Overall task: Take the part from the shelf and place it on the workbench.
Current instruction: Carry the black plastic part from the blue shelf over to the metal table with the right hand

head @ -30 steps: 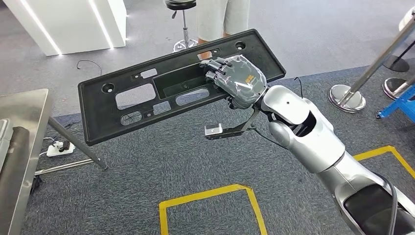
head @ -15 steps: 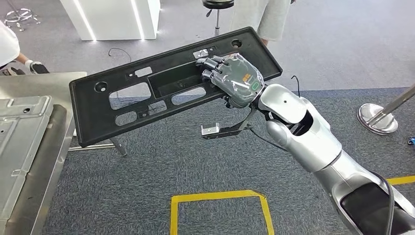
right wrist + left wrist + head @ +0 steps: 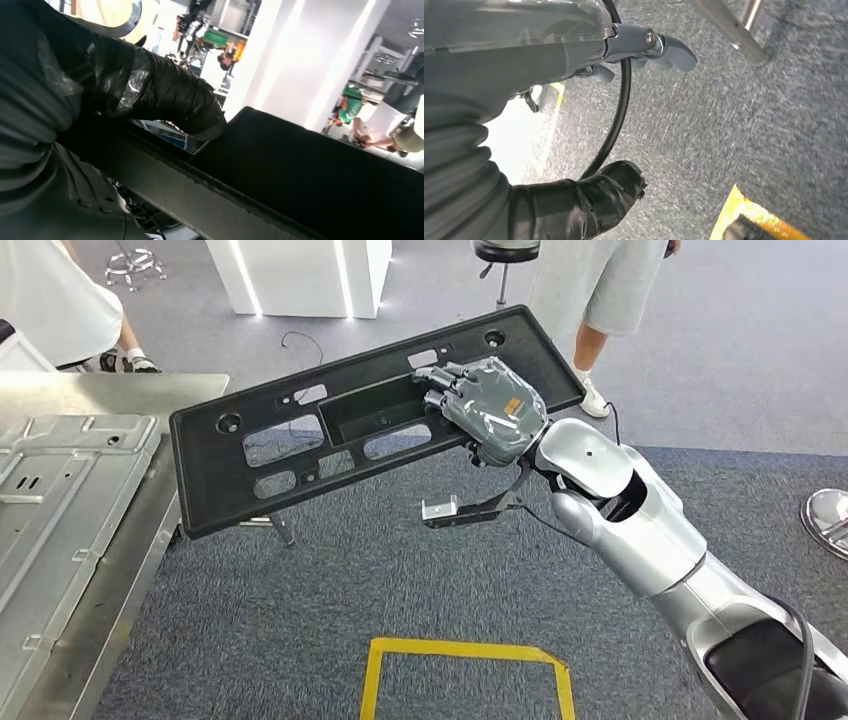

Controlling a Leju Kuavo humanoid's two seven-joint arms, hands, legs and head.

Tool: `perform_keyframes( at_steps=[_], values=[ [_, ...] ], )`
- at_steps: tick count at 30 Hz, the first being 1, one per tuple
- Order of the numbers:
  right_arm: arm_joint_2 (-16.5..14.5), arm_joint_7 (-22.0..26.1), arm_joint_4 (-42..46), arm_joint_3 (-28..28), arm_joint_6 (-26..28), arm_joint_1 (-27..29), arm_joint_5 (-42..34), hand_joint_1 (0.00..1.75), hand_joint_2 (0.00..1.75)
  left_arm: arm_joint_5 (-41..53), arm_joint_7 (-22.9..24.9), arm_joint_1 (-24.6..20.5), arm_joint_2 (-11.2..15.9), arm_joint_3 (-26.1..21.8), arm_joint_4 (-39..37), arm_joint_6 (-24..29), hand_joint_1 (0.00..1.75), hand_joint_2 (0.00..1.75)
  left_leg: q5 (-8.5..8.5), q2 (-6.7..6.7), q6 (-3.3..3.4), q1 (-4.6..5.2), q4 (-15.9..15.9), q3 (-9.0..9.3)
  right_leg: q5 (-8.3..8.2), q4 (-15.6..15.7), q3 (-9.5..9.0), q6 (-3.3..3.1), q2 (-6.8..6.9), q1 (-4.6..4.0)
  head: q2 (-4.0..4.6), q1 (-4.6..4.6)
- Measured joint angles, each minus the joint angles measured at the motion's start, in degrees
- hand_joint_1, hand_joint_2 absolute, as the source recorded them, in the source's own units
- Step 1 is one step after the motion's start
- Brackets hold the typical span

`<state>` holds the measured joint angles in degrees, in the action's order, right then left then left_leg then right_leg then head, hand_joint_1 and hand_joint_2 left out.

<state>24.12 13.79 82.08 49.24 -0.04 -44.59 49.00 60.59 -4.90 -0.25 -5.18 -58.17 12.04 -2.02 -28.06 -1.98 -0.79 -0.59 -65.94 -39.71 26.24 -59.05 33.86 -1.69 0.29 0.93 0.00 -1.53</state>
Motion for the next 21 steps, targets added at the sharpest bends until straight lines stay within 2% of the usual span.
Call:
perform_keyframes(
  at_steps=[2, 3, 4, 5, 6, 8, 9, 11, 13, 14, 15, 16, 17, 18, 19, 20, 21],
  values=[
    [0.0, 0.0, 0.0, 0.0, 0.0, 0.1, 0.0, 1.75, 1.75, 0.0, 0.0, -0.1, 0.0, 0.0, 0.0, -0.1, 0.00, 1.75, -2.99, 1.26, -0.17, -0.06, -7.2, -3.31, 0.06, 0.0, 0.10, -0.20, 1.21, -0.28, 0.00, 0.01],
    [0.0, 0.0, 0.0, 0.0, 0.0, 0.2, 0.0, 1.75, 1.75, 0.0, 0.0, -0.1, 0.0, 0.0, 0.0, -0.2, 0.00, 1.75, -3.06, 1.45, -0.16, -0.08, -8.4, -3.79, 0.09, 0.0, 0.12, -0.24, 1.87, -0.40, 0.00, 0.00],
    [0.0, 0.0, 0.0, 0.0, 0.0, 0.2, 0.0, 1.75, 1.75, 0.0, 0.0, -0.1, 0.0, 0.0, 0.0, -0.3, 0.00, 1.75, -2.18, 1.60, -0.08, -0.08, -7.5, -3.17, 0.13, 0.0, 0.11, -0.24, 2.49, -0.49, 0.00, 0.00],
    [0.0, 0.0, 0.0, 0.0, 0.0, 0.2, 0.0, 1.75, 1.75, 0.0, 0.1, -0.1, 0.0, 0.0, 0.0, -0.4, 0.00, 1.75, -0.52, 1.88, 0.07, -0.05, -4.5, -1.41, 0.18, 0.0, 0.05, -0.22, 3.07, -0.57, 0.00, 0.00],
    [0.0, 0.0, 0.0, 0.0, 0.0, 0.2, 0.0, 1.75, 1.75, 0.1, 0.1, 0.0, 0.0, 0.0, 0.0, -0.5, 0.00, 1.75, 1.19, 2.74, 0.32, 0.06, -0.1, 1.00, 0.26, 0.0, -0.06, -0.16, 3.63, -0.65, 0.00, 0.00],
    [0.0, 0.0, 0.0, 0.0, 0.0, 0.1, 0.0, 1.75, 1.75, 0.2, 0.2, -0.1, 0.1, -0.1, 0.0, -0.7, 0.00, 1.75, 2.91, 4.40, 1.01, 0.63, 6.2, 4.44, 0.44, -0.1, -0.20, 0.14, 4.57, -0.91, 0.00, -0.01],
    [0.0, 0.0, 0.0, 0.0, 0.0, 0.0, 0.0, 1.75, 1.75, 0.3, 0.3, -0.2, 0.1, -0.1, 0.0, -0.8, 0.00, 1.75, 3.04, 4.85, 1.34, 0.90, 7.6, 5.08, 0.51, -0.1, -0.22, 0.34, 4.96, -1.01, 0.00, -0.02],
    [-0.1, 0.0, 0.0, 0.0, 0.0, -0.1, 0.0, 1.75, 1.75, 0.4, 0.5, -0.1, 0.1, -0.1, 0.0, -0.9, 0.00, 1.75, 3.21, 3.95, 1.99, 1.02, 8.0, 5.10, 0.59, 0.0, -0.33, 0.87, 5.66, -1.05, 0.00, -0.03],
    [-0.2, 0.0, 0.0, 0.0, 0.0, -0.1, 0.0, 1.75, 1.75, 0.6, 0.6, -0.1, 0.1, -0.1, 0.0, -0.9, 0.00, 1.75, 3.60, 2.96, 2.67, 0.75, 8.6, 5.39, 1.35, -0.8, -0.17, 1.45, 4.43, -0.81, 0.00, -0.02],
    [-0.2, 0.0, 0.0, 0.0, 0.0, -0.2, 0.1, 1.75, 1.75, 0.6, 0.6, -0.1, 0.1, -0.1, 0.0, -0.9, 0.00, 1.75, 3.79, 2.53, 2.99, 0.58, 8.8, 5.58, 2.60, -2.8, 0.68, 1.66, 3.03, -0.70, 0.00, -0.04],
    [-0.2, 0.0, 0.0, 0.0, 0.0, -0.1, 0.1, 1.75, 1.75, 0.7, 0.6, -0.2, 0.1, -0.1, 0.0, -0.9, 0.00, 1.75, 3.87, 2.08, 3.18, 0.52, 8.9, 5.63, 4.29, -5.9, 2.18, 1.78, 1.57, -0.56, 0.00, -0.05],
    [-0.1, 0.0, 0.0, 0.0, 0.0, 0.0, 0.1, 1.75, 1.75, 0.7, 0.7, -0.2, 0.1, -0.2, 0.0, -0.9, 0.00, 1.75, 3.88, 1.59, 3.31, 0.52, 8.9, 5.61, 6.06, -9.8, 4.11, 1.86, 0.67, -0.53, 0.00, -0.06],
    [0.0, 0.0, 0.0, 0.0, 0.0, 0.1, 0.1, 1.75, 1.75, 0.7, 0.7, -0.2, 0.1, -0.3, 0.0, -1.0, 0.00, 1.75, 3.88, 1.02, 3.35, 0.53, 8.8, 5.58, 7.46, -13.6, 6.10, 1.94, 0.17, -0.51, 0.00, -0.08],
    [0.0, 0.0, 0.0, 0.0, 0.0, 0.3, 0.1, 1.75, 1.75, 0.7, 0.7, -0.2, 0.1, -0.3, 0.0, -1.0, 0.00, 1.75, 3.84, 0.37, 3.38, 0.53, 8.7, 5.56, 7.73, -15.7, 7.37, 2.01, 0.05, -0.47, 0.00, -0.08],
    [0.0, 0.0, -0.1, 0.0, 0.0, 0.5, 0.1, 1.75, 1.75, 0.7, 0.8, -0.3, 0.1, -0.4, 0.0, -1.0, 0.00, 1.75, 3.79, -0.28, 3.36, 0.52, 8.6, 5.55, 6.84, -15.8, 7.63, 2.03, -0.01, -0.39, 0.00, -0.08],
    [0.0, 0.0, 0.0, 0.0, 0.0, 0.5, 0.1, 1.75, 1.75, 0.8, 0.8, -0.3, 0.1, -0.5, 0.0, -1.0, 0.00, 1.75, 3.68, -0.94, 3.29, 0.50, 8.3, 5.56, 5.00, -13.6, 6.81, 2.02, -0.16, -0.28, 0.00, -0.08],
    [0.0, 0.0, 0.0, 0.0, 0.0, 0.5, 0.1, 1.75, 1.75, 0.8, 0.9, -0.3, 0.1, -0.5, 0.0, -1.0, 0.00, 1.75, 3.51, -1.61, 3.15, 0.45, 8.0, 5.55, 2.71, -9.9, 5.17, 1.98, -0.60, -0.12, 0.00, -0.08]
  ],
)
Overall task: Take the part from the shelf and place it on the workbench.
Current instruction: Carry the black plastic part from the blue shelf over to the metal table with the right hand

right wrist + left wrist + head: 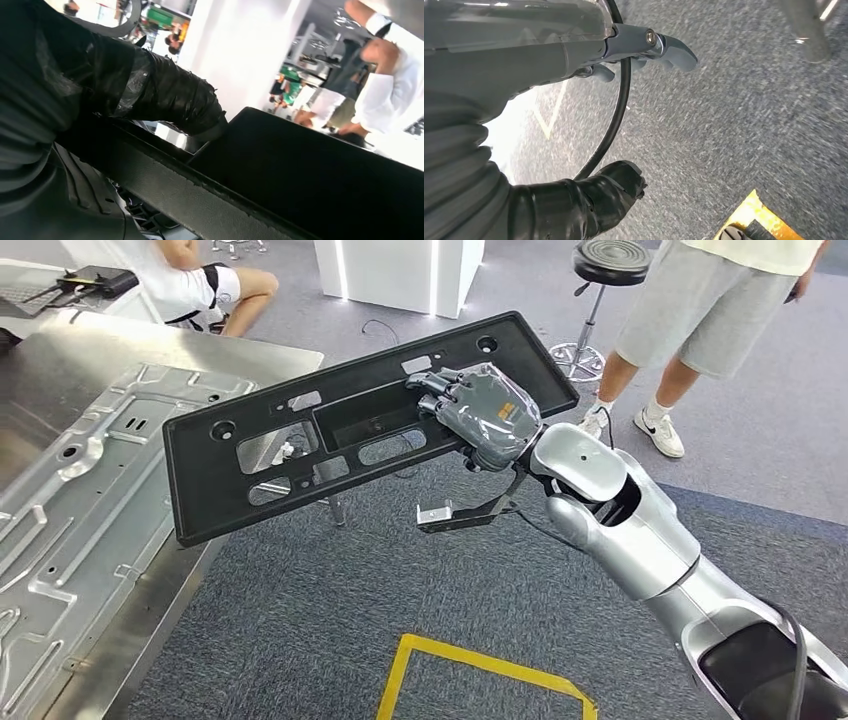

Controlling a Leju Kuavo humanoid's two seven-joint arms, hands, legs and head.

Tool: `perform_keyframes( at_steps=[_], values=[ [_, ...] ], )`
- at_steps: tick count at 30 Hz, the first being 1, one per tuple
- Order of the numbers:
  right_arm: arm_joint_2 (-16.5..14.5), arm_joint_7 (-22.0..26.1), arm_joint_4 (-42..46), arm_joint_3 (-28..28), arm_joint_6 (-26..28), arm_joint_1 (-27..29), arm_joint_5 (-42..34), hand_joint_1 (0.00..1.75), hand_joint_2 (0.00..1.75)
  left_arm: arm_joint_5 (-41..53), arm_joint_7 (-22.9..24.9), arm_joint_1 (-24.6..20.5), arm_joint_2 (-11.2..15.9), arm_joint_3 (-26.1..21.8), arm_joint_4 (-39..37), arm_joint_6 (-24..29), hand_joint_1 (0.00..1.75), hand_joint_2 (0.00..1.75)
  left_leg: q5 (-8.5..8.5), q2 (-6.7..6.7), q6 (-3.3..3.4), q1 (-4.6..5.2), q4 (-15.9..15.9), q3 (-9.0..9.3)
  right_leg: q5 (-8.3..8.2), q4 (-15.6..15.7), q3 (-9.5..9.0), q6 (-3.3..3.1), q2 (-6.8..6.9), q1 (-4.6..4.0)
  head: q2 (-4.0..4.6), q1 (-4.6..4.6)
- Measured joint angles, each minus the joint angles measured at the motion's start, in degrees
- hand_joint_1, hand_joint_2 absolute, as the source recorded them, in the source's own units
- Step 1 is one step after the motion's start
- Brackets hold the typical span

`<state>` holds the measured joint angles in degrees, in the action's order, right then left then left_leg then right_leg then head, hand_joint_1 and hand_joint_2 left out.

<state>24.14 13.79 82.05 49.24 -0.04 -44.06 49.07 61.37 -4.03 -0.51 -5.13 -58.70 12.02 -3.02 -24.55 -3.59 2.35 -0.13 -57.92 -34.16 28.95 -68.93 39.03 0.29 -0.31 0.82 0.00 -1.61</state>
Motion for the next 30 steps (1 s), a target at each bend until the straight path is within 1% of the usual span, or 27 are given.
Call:
perform_keyframes(
  at_steps=[1, 2, 3, 4, 6, 7, 8, 9, 10, 11, 12, 13, 14, 15, 17, 18, 19, 21, 22, 23, 24, 25, 26, 27, 28, 29, 30],
  values=[
    [0.0, 0.0, 0.0, 0.0, 0.0, -0.1, 0.0, 1.75, 1.75, 0.0, 0.1, 0.0, 0.0, -0.1, 0.0, 0.0, 0.00, 1.75, -0.20, -0.57, -0.23, 0.01, -0.3, -0.11, -1.50, 3.6, -1.70, -0.02, -0.92, 0.14, 0.00, 0.00],
    [0.0, 0.0, 0.0, 0.0, 0.0, -0.1, 0.0, 1.75, 1.75, 0.0, 0.1, 0.0, 0.0, -0.1, 0.0, 0.0, 0.00, 1.75, -0.35, -1.13, -0.51, 0.00, -0.7, -0.32, -2.45, 6.4, -3.03, -0.06, -1.69, 0.18, 0.00, 0.01],
    [0.1, 0.0, 0.0, 0.0, 0.0, -0.1, 0.0, 1.75, 1.75, 0.1, 0.2, 0.0, 0.0, -0.2, 0.0, 0.0, 0.00, 1.75, -0.41, -1.59, -0.80, -0.03, -0.9, -0.57, -2.71, 8.0, -3.77, -0.11, -2.23, 0.15, 0.00, 0.01],
    [0.1, 0.0, 0.0, 0.0, 0.0, -0.1, 0.0, 1.75, 1.75, 0.1, 0.2, 0.1, 0.0, -0.3, 0.0, 0.0, 0.00, 1.75, -0.36, -2.06, -1.11, -0.08, -0.9, -0.82, -2.45, 8.3, -3.94, -0.21, -2.37, 0.02, 0.00, 0.02],
    [0.1, 0.0, 0.1, 0.0, 0.0, -0.1, 0.0, 1.75, 1.75, 0.1, 0.2, 0.3, -0.1, -0.3, 0.0, -0.1, 0.00, 1.75, -0.22, -2.70, -1.72, -0.18, -0.8, -1.15, -2.74, 8.7, -4.05, -0.70, -1.39, 0.01, 0.00, 0.02],
    [0.1, 0.0, 0.1, 0.0, 0.0, -0.2, 0.0, 1.75, 1.75, 0.1, 0.2, 0.4, -0.1, -0.4, 0.0, -0.1, 0.00, 1.75, -0.61, -2.04, -2.03, -0.15, -1.3, -1.42, -2.88, 9.0, -4.20, -1.07, -0.87, 0.09, 0.00, 0.03],
    [0.0, 0.0, 0.2, 0.0, 0.0, -0.4, 0.0, 1.75, 1.75, 0.1, 0.2, 0.3, -0.1, -0.4, 0.0, -0.1, 0.00, 1.75, -1.58, -0.84, -2.33, -0.10, -2.7, -2.10, -3.03, 9.3, -4.34, -1.41, -0.33, 0.18, 0.00, 0.04],
    [0.0, 0.0, 0.2, 0.0, 0.0, -0.4, 0.0, 1.75, 1.75, 0.1, 0.2, 0.3, -0.1, -0.4, 0.0, -0.1, 0.00, 1.75, -3.09, 0.63, -2.58, -0.10, -5.3, -3.25, -3.11, 9.5, -4.46, -1.68, 0.21, 0.18, 0.00, 0.06],
    [0.0, 0.0, 0.2, 0.0, 0.0, -0.5, 0.0, 1.75, 1.75, 0.1, 0.2, 0.2, -0.1, -0.4, 0.0, -0.1, 0.00, 1.75, -5.05, 2.04, -2.82, -0.13, -9.1, -4.98, -3.10, 9.6, -4.52, -1.87, 0.75, 0.09, 0.00, 0.07],
    [0.0, 0.0, 0.2, 0.0, 0.0, -0.5, 0.0, 1.75, 1.75, 0.1, 0.2, 0.1, -0.1, -0.4, 0.0, -0.1, 0.00, 1.75, -6.77, 2.70, -3.00, -0.20, -13.1, -6.93, -3.07, 9.6, -4.51, -1.96, 1.31, 0.02, 0.00, 0.07],
    [0.0, 0.0, 0.2, 0.0, 0.0, -0.4, 0.0, 1.75, 1.75, 0.1, 0.2, 0.1, -0.1, -0.4, 0.0, -0.1, 0.00, 1.75, -7.75, 3.00, -3.13, -0.28, -16.2, -8.45, -3.02, 9.6, -4.50, -2.01, 1.86, -0.03, 0.00, 0.08],
    [0.0, 0.0, 0.2, 0.0, 0.0, -0.3, 0.0, 1.75, 1.75, 0.1, 0.2, 0.1, -0.1, -0.4, 0.0, -0.1, 0.00, 1.75, -7.79, 3.14, -3.21, -0.35, -17.7, -9.19, -2.98, 9.6, -4.51, -2.02, 2.41, -0.05, 0.00, 0.07],
    [0.0, 0.0, 0.2, 0.0, 0.0, -0.3, 0.0, 1.75, 1.75, 0.1, 0.3, 0.1, -0.1, -0.4, 0.0, -0.1, 0.00, 1.75, -6.57, 3.27, -3.21, -0.40, -16.4, -8.57, -2.93, 9.6, -4.56, -1.97, 2.92, -0.06, 0.00, 0.08],
    [0.0, 0.0, 0.2, 0.0, 0.0, -0.3, 0.0, 1.75, 1.75, 0.2, 0.3, 0.2, -0.1, -0.4, 0.0, -0.1, 0.00, 1.75, -4.61, 3.59, -3.13, -0.44, -13.0, -6.81, -2.84, 9.6, -4.67, -1.88, 3.42, -0.06, 0.00, 0.08],
    [0.0, 0.0, 0.2, 0.0, 0.0, -0.5, 0.0, 1.75, 1.75, 0.3, 0.4, 0.2, -0.1, -0.4, 0.0, -0.1, 0.00, 1.75, -1.32, 5.19, -2.71, -0.20, -4.5, -2.42, -2.60, 9.5, -4.95, -1.50, 4.34, -0.22, 0.00, 0.08],
    [0.0, 0.0, 0.3, 0.0, 0.0, -0.5, 0.0, 1.75, 1.75, 0.3, 0.4, 0.1, -0.1, -0.4, 0.0, -0.1, 0.00, 1.75, -0.62, 5.76, -2.36, 0.01, -1.8, -1.11, -2.49, 9.5, -5.04, -1.26, 4.75, -0.33, 0.00, 0.07],
    [0.0, 0.0, 0.3, 0.0, 0.0, -0.6, 0.0, 1.75, 1.75, 0.3, 0.4, 0.1, -0.1, -0.4, 0.0, -0.1, 0.00, 1.75, -0.53, 5.98, -2.02, 0.23, -0.6, -0.58, -2.42, 9.5, -5.09, -1.01, 5.12, -0.44, 0.00, 0.06],
    [-0.1, 0.0, 0.4, 0.0, 0.0, -0.7, 0.0, 1.75, 1.75, 0.4, 0.4, 0.2, -0.1, -0.4, 0.0, -0.1, 0.00, 1.75, -0.42, 5.04, -1.30, 0.34, -0.3, -0.55, -2.32, 9.6, -5.23, -0.41, 5.84, -0.52, 0.00, 0.06],
    [-0.1, 0.0, 0.5, 0.0, 0.0, -0.7, 0.0, 1.75, 1.75, 0.4, 0.4, 0.2, -0.1, -0.4, 0.0, -0.1, 0.00, 1.75, -0.25, 4.56, -0.99, 0.25, 0.0, -0.40, -2.05, 9.4, -5.24, -0.09, 5.55, -0.40, 0.00, 0.06],
    [-0.2, 0.0, 0.5, 0.0, 0.0, -0.8, 0.0, 1.75, 1.75, 0.4, 0.4, 0.2, -0.1, -0.4, 0.0, -0.1, 0.00, 1.75, -0.05, 4.15, -0.62, 0.12, 0.3, -0.22, -1.34, 8.5, -4.91, 0.18, 4.74, -0.29, 0.00, 0.04],
    [-0.2, 0.0, 0.5, 0.0, 0.0, -0.9, 0.0, 1.75, 1.75, 0.4, 0.4, 0.1, -0.1, -0.4, 0.0, -0.1, 0.00, 1.75, 0.15, 3.75, -0.29, -0.04, 0.5, -0.02, -0.06, 6.4, -4.00, 0.38, 3.54, -0.18, 0.00, 0.02],
    [-0.1, 0.0, 0.5, 0.0, 0.0, -0.9, 0.0, 1.75, 1.75, 0.4, 0.4, 0.1, -0.1, -0.4, 0.0, -0.1, 0.00, 1.75, 0.23, 3.35, -0.07, -0.06, 0.6, 0.00, 1.67, 3.1, -2.46, 0.50, 2.19, -0.07, 0.00, 0.01],
    [-0.1, 0.0, 0.5, 0.0, 0.0, -0.8, 0.0, 1.75, 1.75, 0.4, 0.4, 0.0, -0.1, -0.4, 0.0, -0.1, 0.00, 1.75, 0.26, 2.87, 0.10, -0.05, 0.6, -0.03, 3.42, -0.8, -0.49, 0.58, 1.33, -0.06, 0.00, 0.00],
    [0.0, 0.0, 0.5, 0.0, 0.0, -0.7, 0.0, 1.75, 1.75, 0.4, 0.5, 0.0, -0.1, -0.4, 0.0, -0.1, 0.00, 1.75, 0.25, 2.31, 0.19, -0.01, 0.5, -0.07, 4.57, -4.2, 1.36, 0.63, 0.90, -0.06, 0.00, 0.01],
    [0.0, 0.0, 0.5, 0.0, -0.1, -0.5, 0.0, 1.75, 1.75, 0.5, 0.5, 0.0, -0.1, -0.4, 0.0, -0.2, 0.00, 1.75, 0.21, 1.72, 0.24, 0.03, 0.4, -0.10, 4.74, -6.1, 2.54, 0.65, 0.73, -0.06, 0.00, 0.01],
    [0.0, 0.0, 0.5, 0.0, -0.1, -0.5, 0.0, 1.75, 1.75, 0.5, 0.5, 0.0, -0.1, -0.4, 0.0, -0.2, 0.00, 1.75, 0.14, 1.11, 0.22, 0.04, 0.2, -0.11, 3.73, -5.9, 2.69, 0.60, 0.64, -0.05, 0.00, 0.01],
    [0.0, 0.0, 0.5, 0.0, -0.1, -0.5, 0.0, 1.75, 1.75, 0.5, 0.6, 0.0, -0.1, -0.4, 0.0, -0.2, 0.00, 1.75, 0.03, 0.51, 0.15, 0.04, 0.0, -0.11, 1.79, -3.4, 1.74, 0.48, 0.45, -0.05, 0.00, 0.01]
  ],
)
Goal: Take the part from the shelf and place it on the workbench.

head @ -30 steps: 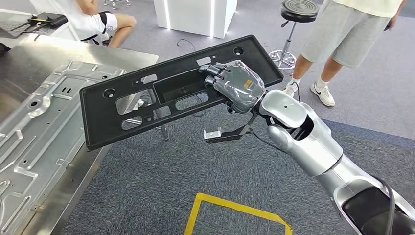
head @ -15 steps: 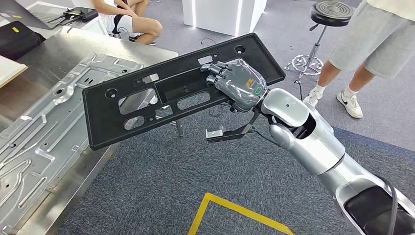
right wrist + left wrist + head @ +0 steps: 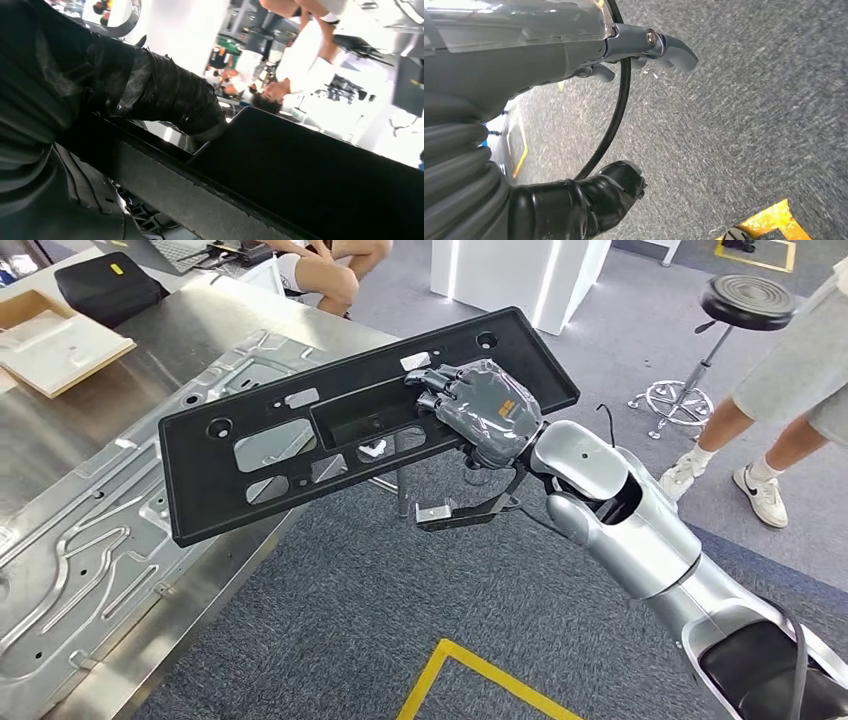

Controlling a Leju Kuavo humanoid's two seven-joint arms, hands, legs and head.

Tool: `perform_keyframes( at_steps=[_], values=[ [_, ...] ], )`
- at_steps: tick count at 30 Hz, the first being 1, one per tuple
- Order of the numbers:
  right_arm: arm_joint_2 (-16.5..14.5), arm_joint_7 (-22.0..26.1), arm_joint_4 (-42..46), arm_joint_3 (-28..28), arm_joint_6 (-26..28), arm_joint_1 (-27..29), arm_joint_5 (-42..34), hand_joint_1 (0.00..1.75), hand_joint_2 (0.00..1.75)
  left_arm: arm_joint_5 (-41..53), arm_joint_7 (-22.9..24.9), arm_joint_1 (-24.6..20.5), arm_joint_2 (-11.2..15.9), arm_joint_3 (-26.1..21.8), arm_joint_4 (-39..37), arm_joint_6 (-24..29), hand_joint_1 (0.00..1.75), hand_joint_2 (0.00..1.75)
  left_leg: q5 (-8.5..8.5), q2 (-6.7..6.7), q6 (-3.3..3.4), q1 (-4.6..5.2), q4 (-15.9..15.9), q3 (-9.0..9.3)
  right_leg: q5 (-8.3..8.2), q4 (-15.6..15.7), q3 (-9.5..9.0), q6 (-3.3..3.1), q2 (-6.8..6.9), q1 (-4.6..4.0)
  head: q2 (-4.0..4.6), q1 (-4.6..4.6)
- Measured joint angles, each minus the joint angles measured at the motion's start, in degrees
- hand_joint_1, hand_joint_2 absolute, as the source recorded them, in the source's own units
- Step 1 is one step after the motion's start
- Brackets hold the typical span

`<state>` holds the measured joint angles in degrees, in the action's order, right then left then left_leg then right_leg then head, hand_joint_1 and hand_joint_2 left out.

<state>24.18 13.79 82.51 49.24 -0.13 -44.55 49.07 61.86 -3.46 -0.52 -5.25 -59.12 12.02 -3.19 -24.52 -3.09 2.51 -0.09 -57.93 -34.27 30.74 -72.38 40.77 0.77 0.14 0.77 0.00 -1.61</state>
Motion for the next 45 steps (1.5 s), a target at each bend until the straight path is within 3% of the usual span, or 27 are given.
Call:
perform_keyframes(
  at_steps=[1, 3, 5, 7, 9, 11, 12, 13, 14, 15, 17, 18, 20, 22, 24, 27, 28, 29, 30, 33, 35, 38, 40, 42, 43, 44, 45],
  values=[
    [0.0, 0.0, 0.0, 0.0, 0.0, -0.1, 0.0, 1.75, 1.75, 0.0, 0.0, 0.0, 0.0, 0.0, 0.0, 0.0, 0.00, 1.75, -0.15, -0.59, -0.12, -0.01, -0.2, 0.00, -2.20, 3.9, -1.67, -0.20, -0.65, 0.00, 0.00, -0.01],
    [0.1, 0.0, 0.0, 0.0, 0.0, -0.3, 0.0, 1.75, 1.75, 0.0, 0.0, 0.0, 0.0, 0.0, 0.0, 0.0, 0.00, 1.75, -0.41, -1.64, -0.53, 0.04, -0.7, -0.29, -4.74, 10.5, -4.59, -0.59, -2.38, -0.02, 0.00, 0.01],
    [0.1, 0.0, 0.0, 0.0, 0.0, -0.3, 0.0, 1.75, 1.75, 0.0, 0.1, 0.0, -0.1, 0.0, 0.0, 0.0, 0.00, 1.75, -0.35, -2.51, -1.12, -0.10, -0.8, -0.67, -4.85, 12.2, -5.49, -0.89, -2.85, -0.24, 0.00, 0.02],
    [0.1, 0.0, 0.1, 0.0, 0.0, -0.4, 0.0, 1.75, 1.75, 0.0, 0.2, 0.2, -0.1, 0.0, 0.0, -0.1, 0.00, 1.75, -0.30, -2.87, -1.79, -0.22, -0.7, -0.88, -5.15, 12.8, -5.86, -1.43, -1.82, -0.17, 0.00, 0.02],
    [0.0, 0.0, 0.1, 0.0, 0.0, -0.6, 0.0, 1.75, 1.75, 0.1, 0.2, 0.2, -0.1, 0.0, 0.0, 0.0, 0.00, 1.75, -1.79, -0.96, -2.30, -0.13, -3.0, -1.98, -5.47, 13.7, -6.40, -2.13, -0.74, 0.13, 0.00, 0.14],
    [0.0, 0.0, 0.1, 0.0, 0.0, -0.6, 0.0, 1.75, 1.75, 0.2, 0.2, 0.0, 0.0, 0.0, 0.0, 0.0, 0.00, 1.75, -5.05, 1.53, -2.78, -0.31, -9.5, -5.09, -5.52, 14.0, -6.70, -2.53, 0.35, 0.14, 0.00, 0.26],
    [0.0, 0.0, 0.0, 0.0, 0.0, -0.5, 0.0, 1.75, 1.75, 0.2, 0.2, 0.0, 0.0, 0.0, 0.0, 0.1, 0.00, 1.75, -6.45, 2.07, -3.05, -0.48, -13.1, -6.96, -5.47, 14.0, -6.70, -2.61, 0.92, 0.12, 0.00, 0.25],
    [0.0, 0.0, 0.0, 0.0, 0.0, -0.5, 0.0, 1.75, 1.75, 0.2, 0.2, 0.0, 0.0, 0.0, 0.0, 0.1, 0.00, 1.75, -6.99, 2.37, -3.28, -0.63, -15.5, -8.24, -5.40, 14.0, -6.69, -2.59, 1.45, 0.12, 0.00, 0.25],
    [0.0, 0.0, 0.0, 0.0, 0.0, -0.4, 0.0, 1.75, 1.75, 0.3, 0.2, 0.0, 0.0, 0.0, 0.0, 0.1, 0.00, 1.75, -6.47, 2.56, -3.46, -0.77, -15.8, -8.52, -5.29, 13.9, -6.68, -2.53, 1.94, 0.12, 0.00, 0.25],
    [0.0, 0.0, 0.0, 0.0, 0.0, -0.4, 0.0, 1.75, 1.75, 0.3, 0.2, 0.1, 0.0, 0.0, 0.0, 0.1, 0.00, 1.75, -5.00, 2.80, -3.58, -0.89, -14.1, -7.70, -5.15, 13.8, -6.72, -2.41, 2.45, 0.14, 0.00, 0.25],
    [0.0, 0.0, 0.0, 0.0, 0.0, -0.4, 0.0, 1.75, 1.75, 0.5, 0.2, 0.1, 0.1, 0.0, 0.0, 0.1, 0.00, 1.75, -1.33, 4.03, -3.54, -0.97, -6.5, -3.89, -4.81, 13.6, -6.91, -2.03, 3.35, 0.13, 0.00, 0.25],
    [0.0, 0.0, 0.0, 0.0, 0.0, -0.5, 0.0, 1.75, 1.75, 0.5, 0.2, 0.1, 0.1, 0.0, 0.0, 0.1, 0.00, 1.75, -0.25, 4.82, -3.25, -0.79, -3.2, -2.24, -4.64, 13.4, -6.96, -1.76, 3.75, 0.01, 0.00, 0.23],
    [0.0, 0.0, 0.0, 0.0, 0.0, -0.5, 0.0, 1.75, 1.75, 0.5, 0.2, 0.1, 0.1, 0.0, 0.0, 0.2, 0.00, 1.75, 0.04, 5.59, -2.50, -0.33, -0.5, -1.04, -4.46, 13.4, -7.01, -1.20, 4.43, -0.25, 0.00, 0.21],
    [-0.1, 0.0, 0.0, 0.0, 0.0, -0.5, 0.0, 1.75, 1.75, 0.5, 0.2, 0.1, 0.1, 0.0, 0.0, 0.2, 0.00, 1.75, 0.15, 4.77, -1.65, -0.20, -0.2, -0.93, -4.32, 13.4, -7.18, -0.49, 4.93, -0.24, 0.00, 0.21],
    [-0.2, 0.0, 0.0, 0.0, 0.0, -0.6, 0.0, 1.75, 1.75, 0.6, 0.2, 0.1, 0.1, 0.0, 0.0, 0.2, 0.00, 1.75, 0.47, 3.91, -0.86, -0.41, 0.4, -0.53, -3.20, 12.1, -6.86, 0.10, 3.45, 0.05, 0.00, 0.18],
    [-0.1, 0.0, 0.0, 0.0, 0.0, -0.4, 0.0, 1.75, 1.75, 0.6, 0.3, 0.0, 0.1, 0.0, 0.0, 0.2, 0.00, 1.75, 0.63, 2.67, -0.16, -0.46, 0.6, -0.33, 1.83, 2.4, -2.22, 0.34, 0.42, 0.31, 0.00, 0.14],
    [0.0, 0.0, -0.1, 0.0, 0.0, -0.2, 0.0, 1.75, 1.75, 0.6, 0.3, -0.1, 0.1, 0.0, 0.0, 0.2, 0.00, 1.75, 0.60, 2.11, -0.10, -0.41, 0.6, -0.35, 2.91, -1.0, -0.40, 0.37, 0.21, 0.29, 0.00, 0.14],
    [0.0, 0.0, -0.1, 0.0, 0.0, 0.1, 0.0, 1.75, 1.75, 0.6, 0.3, -0.1, 0.1, 0.0, 0.0, 0.2, 0.00, 1.75, 0.56, 1.52, -0.09, -0.36, 0.5, -0.37, 2.88, -2.6, 0.62, 0.36, 0.14, 0.29, 0.00, 0.15],
    [0.0, 0.0, -0.2, 0.0, 0.0, 0.2, 0.0, 1.75, 1.75, 0.6, 0.3, -0.1, 0.1, 0.0, 0.0, 0.2, 0.00, 1.75, 0.49, 0.94, -0.11, -0.33, 0.3, -0.37, 1.71, -2.0, 0.57, 0.26, 0.07, 0.29, 0.00, 0.14],
    [0.1, 0.0, -0.2, 0.0, 0.0, 0.1, 0.0, 1.75, 1.75, 0.7, 0.3, -0.1, 0.0, 0.0, 0.0, 0.2, 0.00, 1.75, 0.16, -0.65, -0.50, -0.29, -0.4, -0.51, -3.93, 8.6, -4.08, -0.47, -1.55, 0.21, 0.00, 0.15],
    [0.1, 0.0, -0.2, 0.0, 0.0, -0.1, 0.0, 1.75, 1.75, 0.7, 0.3, -0.1, 0.0, 0.0, 0.0, 0.2, 0.00, 1.75, 0.08, -1.49, -1.03, -0.33, -0.6, -0.84, -4.85, 12.4, -5.77, -0.79, -2.50, 0.00, 0.00, 0.14],
    [0.1, 0.0, -0.2, 0.0, 0.0, -0.2, 0.0, 1.75, 1.75, 0.7, 0.4, 0.2, -0.1, 0.0, 0.0, 0.2, 0.00, 1.75, 0.06, -2.07, -2.00, -0.42, -0.6, -1.15, -5.01, 13.2, -6.24, -1.30, -1.51, 0.07, 0.00, 0.13],
    [0.0, 0.0, -0.1, 0.0, 0.0, -0.3, -0.1, 1.75, 1.75, 0.7, 0.4, 0.1, -0.1, 0.0, -0.1, 0.3, 0.00, 1.75, -1.76, -0.27, -2.51, -0.37, -3.5, -2.43, -5.31, 13.9, -6.83, -1.90, -0.55, 0.38, 0.00, 0.21],
    [0.0, 0.0, -0.1, 0.0, -0.1, -0.3, -0.1, 1.75, 1.75, 0.7, 0.4, 0.0, 0.0, 0.0, -0.1, 0.3, 0.00, 1.75, -5.26, 1.87, -2.89, -0.51, -10.3, -5.66, -5.33, 14.1, -7.00, -2.18, 0.39, 0.37, 0.00, 0.29],
    [0.0, 0.0, -0.1, 0.0, -0.1, -0.2, -0.1, 1.75, 1.75, 0.7, 0.4, -0.1, 0.1, 0.0, -0.1, 0.3, 0.00, 1.75, -6.59, 2.31, -3.06, -0.57, -13.8, -7.43, -5.27, 14.0, -6.97, -2.21, 0.84, 0.36, 0.00, 0.29],
    [0.0, 0.0, -0.1, 0.0, -0.1, -0.1, -0.1, 1.75, 1.75, 0.7, 0.4, -0.1, 0.1, 0.0, -0.1, 0.3, 0.00, 1.75, -7.00, 2.55, -3.17, -0.61, -15.8, -8.50, -5.19, 13.9, -6.93, -2.17, 1.26, 0.37, 0.00, 0.29],
    [0.0, 0.0, -0.1, 0.0, -0.1, 0.0, -0.1, 1.75, 1.75, 0.7, 0.4, 0.0, 0.1, 0.0, -0.1, 0.3, 0.00, 1.75, -6.31, 2.70, -3.20, -0.62, -15.8, -8.52, -5.08, 13.8, -6.94, -2.12, 1.65, 0.38, 0.00, 0.29]
  ],
)
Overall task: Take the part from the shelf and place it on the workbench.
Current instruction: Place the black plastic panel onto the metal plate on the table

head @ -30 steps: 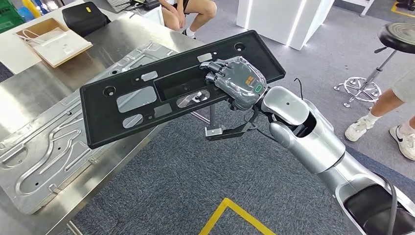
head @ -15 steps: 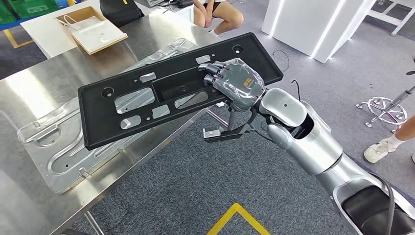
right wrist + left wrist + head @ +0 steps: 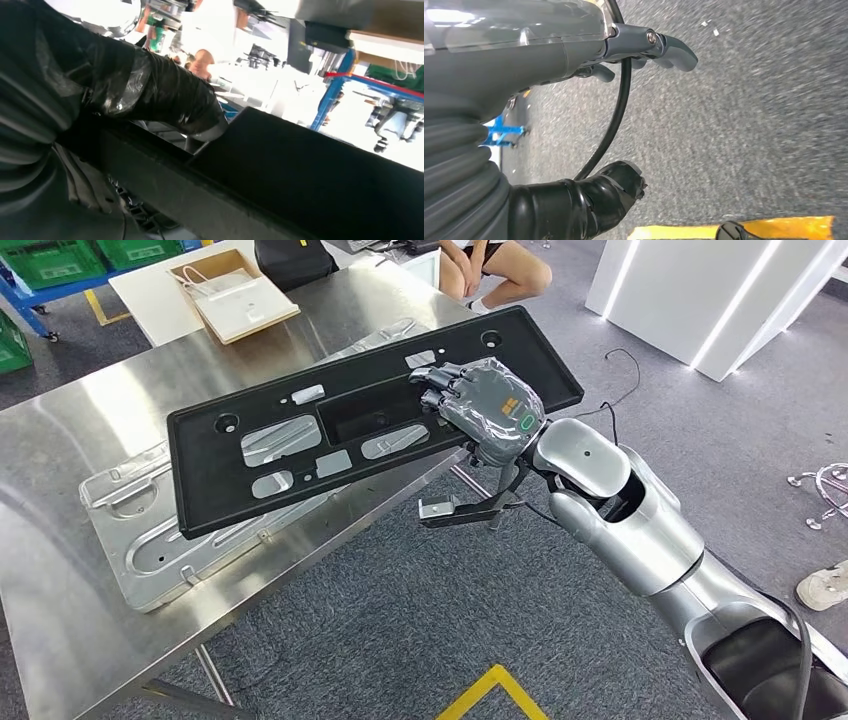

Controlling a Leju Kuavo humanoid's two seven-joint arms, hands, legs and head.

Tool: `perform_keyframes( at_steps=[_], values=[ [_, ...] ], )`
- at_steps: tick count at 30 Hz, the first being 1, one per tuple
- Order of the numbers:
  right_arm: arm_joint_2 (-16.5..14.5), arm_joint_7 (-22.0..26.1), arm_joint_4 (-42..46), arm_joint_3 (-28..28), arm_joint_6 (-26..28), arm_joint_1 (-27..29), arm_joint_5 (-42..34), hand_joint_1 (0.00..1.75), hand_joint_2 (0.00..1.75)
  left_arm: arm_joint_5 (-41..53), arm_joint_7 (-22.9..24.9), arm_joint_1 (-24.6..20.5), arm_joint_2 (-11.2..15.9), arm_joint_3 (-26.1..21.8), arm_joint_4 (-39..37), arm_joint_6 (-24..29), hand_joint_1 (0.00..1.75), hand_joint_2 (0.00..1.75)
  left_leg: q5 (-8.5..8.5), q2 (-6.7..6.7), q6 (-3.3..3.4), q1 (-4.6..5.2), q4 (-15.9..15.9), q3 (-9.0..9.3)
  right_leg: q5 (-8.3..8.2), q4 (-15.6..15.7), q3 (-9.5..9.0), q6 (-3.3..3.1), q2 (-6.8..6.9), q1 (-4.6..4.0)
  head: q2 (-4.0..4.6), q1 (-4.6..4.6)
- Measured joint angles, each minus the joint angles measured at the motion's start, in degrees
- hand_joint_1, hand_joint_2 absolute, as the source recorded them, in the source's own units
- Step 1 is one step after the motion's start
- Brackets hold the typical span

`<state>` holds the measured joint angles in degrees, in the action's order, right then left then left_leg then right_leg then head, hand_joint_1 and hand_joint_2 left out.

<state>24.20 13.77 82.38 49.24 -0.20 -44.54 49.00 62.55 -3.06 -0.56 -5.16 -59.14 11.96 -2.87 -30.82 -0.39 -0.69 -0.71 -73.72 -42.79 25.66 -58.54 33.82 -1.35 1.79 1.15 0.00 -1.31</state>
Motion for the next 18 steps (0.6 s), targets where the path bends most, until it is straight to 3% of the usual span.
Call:
perform_keyframes(
  at_steps=[1, 3, 5, 7, 9, 10, 12, 14, 15, 16, 18],
  values=[
    [0.0, 0.0, 0.0, 0.0, 0.0, 0.1, 0.0, 1.75, 1.75, 0.0, 0.0, 0.0, 0.0, 0.0, 0.0, 0.0, 0.00, 1.75, 1.67, 0.13, 0.08, 0.00, 2.3, 1.18, 0.14, -0.1, -0.09, 0.11, 0.31, 0.00, 0.00, 0.00],
    [0.0, 0.0, 0.0, 0.0, 0.0, 0.0, 0.0, 1.75, 1.75, 0.0, 0.0, 0.1, 0.0, 0.0, 0.0, 0.0, 0.00, 1.75, 5.16, 0.74, 0.51, 0.23, 10.3, 5.39, 0.46, -0.2, -0.42, 0.48, 0.94, -0.10, 0.00, -0.01],
    [0.0, 0.0, 0.0, 0.0, 0.0, -0.1, -0.1, 1.75, 1.75, 0.0, 0.0, 0.1, 0.0, 0.0, 0.0, 0.0, 0.00, 1.75, 6.34, 1.20, 1.15, 0.60, 15.0, 7.86, 0.69, -0.3, -0.61, 0.97, 1.44, -0.32, 0.00, -0.03],
    [0.0, 0.0, 0.0, 0.0, 0.0, -0.1, -0.1, 1.75, 1.75, 0.0, 0.0, 0.1, 0.0, 0.0, 0.0, 0.0, 0.00, 1.75, 6.27, 0.97, 1.74, 0.76, 15.6, 8.04, 0.74, -0.2, -0.73, 1.54, 1.83, -0.45, 0.00, -0.04],
    [-0.1, 0.0, 0.0, 0.0, 0.0, -0.2, -0.1, 1.75, 1.75, 0.0, 0.0, 0.1, 0.0, 0.0, 0.0, 0.0, 0.00, 1.75, 6.53, 0.65, 2.42, 0.56, 16.1, 8.35, 1.42, -0.9, -0.61, 2.13, 1.25, -0.27, 0.00, -0.04],
    [-0.1, 0.0, 0.0, 0.0, 0.0, -0.3, -0.1, 1.75, 1.75, 0.1, 0.0, 0.1, 0.0, 0.0, 0.0, 0.0, 0.00, 1.75, 6.70, 0.52, 2.80, 0.43, 16.4, 8.51, 2.53, -2.6, 0.09, 2.33, 0.55, -0.19, 0.00, -0.07],
    [0.0, 0.0, 0.0, 0.0, 0.0, -0.3, -0.2, 1.75, 1.75, 0.1, 0.0, 0.0, 0.0, 0.0, 0.0, -0.1, 0.00, 1.75, 6.81, 0.25, 3.23, 0.42, 16.6, 8.59, 5.88, -8.8, 3.10, 2.53, -0.92, -0.10, 0.00, -0.12],
    [0.0, 0.2, -0.1, 0.0, -0.1, 0.0, -0.6, 1.75, 1.75, 0.1, 0.0, 0.0, 0.0, 0.0, 0.0, -0.1, 0.00, 1.75, 6.76, -0.13, 3.34, 0.57, 16.5, 8.53, 7.97, -15.0, 6.52, 2.62, -1.26, -0.10, 0.00, -0.13],
    [0.0, 0.4, -0.1, 0.0, -0.2, 0.2, -0.8, 1.75, 1.75, 0.1, 0.0, 0.0, 0.0, 0.0, 0.0, -0.1, 0.00, 1.75, 6.70, -0.33, 3.36, 0.63, 16.4, 8.52, 7.42, -15.7, 7.08, 2.56, -1.29, -0.11, 0.00, -0.13],
    [0.0, 0.7, -0.1, 0.0, -0.2, 0.3, -1.1, 1.75, 1.75, 0.1, 0.0, 0.0, 0.0, 0.0, 0.0, -0.1, 0.00, 1.75, 6.62, -0.55, 3.33, 0.68, 16.2, 8.52, 5.85, -14.2, 6.63, 2.42, -1.32, -0.12, 0.00, -0.13],
    [0.1, 0.9, -0.1, 0.0, -0.3, 0.2, -1.3, 1.75, 1.75, 0.2, 0.0, 0.0, 0.0, 0.0, 0.0, -0.1, 0.00, 1.75, 6.36, -0.90, 3.15, 0.72, 15.8, 8.49, 1.80, -6.7, 3.29, 1.87, -1.57, -0.26, 0.00, -0.13]
  ],
)
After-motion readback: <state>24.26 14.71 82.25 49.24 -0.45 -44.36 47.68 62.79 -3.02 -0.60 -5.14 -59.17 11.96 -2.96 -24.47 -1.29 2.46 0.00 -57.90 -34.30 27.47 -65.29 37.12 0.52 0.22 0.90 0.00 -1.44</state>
